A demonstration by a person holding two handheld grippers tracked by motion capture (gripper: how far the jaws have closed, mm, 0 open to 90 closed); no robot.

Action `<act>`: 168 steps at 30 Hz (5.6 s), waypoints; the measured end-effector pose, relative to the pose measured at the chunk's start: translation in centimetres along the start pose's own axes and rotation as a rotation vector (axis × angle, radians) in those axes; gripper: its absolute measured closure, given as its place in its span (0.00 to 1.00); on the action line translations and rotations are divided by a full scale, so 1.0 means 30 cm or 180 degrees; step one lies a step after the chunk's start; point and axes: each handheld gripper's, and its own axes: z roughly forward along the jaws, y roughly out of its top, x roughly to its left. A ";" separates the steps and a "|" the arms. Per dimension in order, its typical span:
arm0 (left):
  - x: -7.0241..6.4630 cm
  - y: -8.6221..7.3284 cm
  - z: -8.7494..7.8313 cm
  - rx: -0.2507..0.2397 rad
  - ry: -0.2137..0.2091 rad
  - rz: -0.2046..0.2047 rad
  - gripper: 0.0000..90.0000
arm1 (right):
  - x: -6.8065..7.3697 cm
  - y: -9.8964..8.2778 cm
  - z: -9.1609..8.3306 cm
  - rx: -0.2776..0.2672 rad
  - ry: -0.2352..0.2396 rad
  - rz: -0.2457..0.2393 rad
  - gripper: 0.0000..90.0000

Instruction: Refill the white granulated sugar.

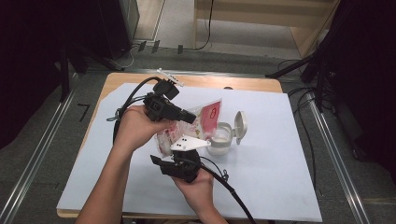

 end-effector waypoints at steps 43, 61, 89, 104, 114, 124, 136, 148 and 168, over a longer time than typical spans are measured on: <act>0.056 -0.095 -0.044 -0.0035 -0.0064 -0.0058 0.98 | -0.017 -0.047 0.048 0.0102 0.0021 0.0044 0.68; 0.054 -0.120 -0.055 -0.0208 -0.0154 0.0051 0.97 | -0.059 -0.062 0.015 -0.0002 -0.0131 0.0159 0.66; 0.066 -0.170 -0.106 -0.0397 -0.0122 0.0129 0.97 | -0.089 -0.050 -0.026 -0.0048 -0.0403 0.0043 0.65; 0.077 -0.208 -0.121 -0.0381 -0.0093 0.0160 0.99 | -0.141 -0.053 -0.044 -0.0041 -0.0551 0.0268 0.65; 0.075 -0.228 -0.118 -0.0343 -0.0146 0.0191 0.99 | -0.169 -0.055 -0.058 -0.0011 -0.0671 0.0299 0.65; 0.086 -0.226 -0.132 -0.0448 -0.0078 0.0136 1.00 | -0.176 -0.029 -0.063 0.0140 -0.0578 0.0128 0.67; 0.096 -0.233 -0.191 -0.0632 0.0005 -0.0024 1.00 | -0.169 0.007 -0.043 0.0358 -0.0282 -0.0083 0.69; 0.141 -0.251 -0.196 -0.0680 0.0245 -0.0080 1.00 | -0.217 0.002 -0.063 0.0412 -0.0127 -0.0011 0.67; 0.220 -0.248 -0.109 -0.0616 0.0541 -0.0205 1.00 | -0.293 -0.038 -0.168 0.0616 0.0175 -0.0247 0.64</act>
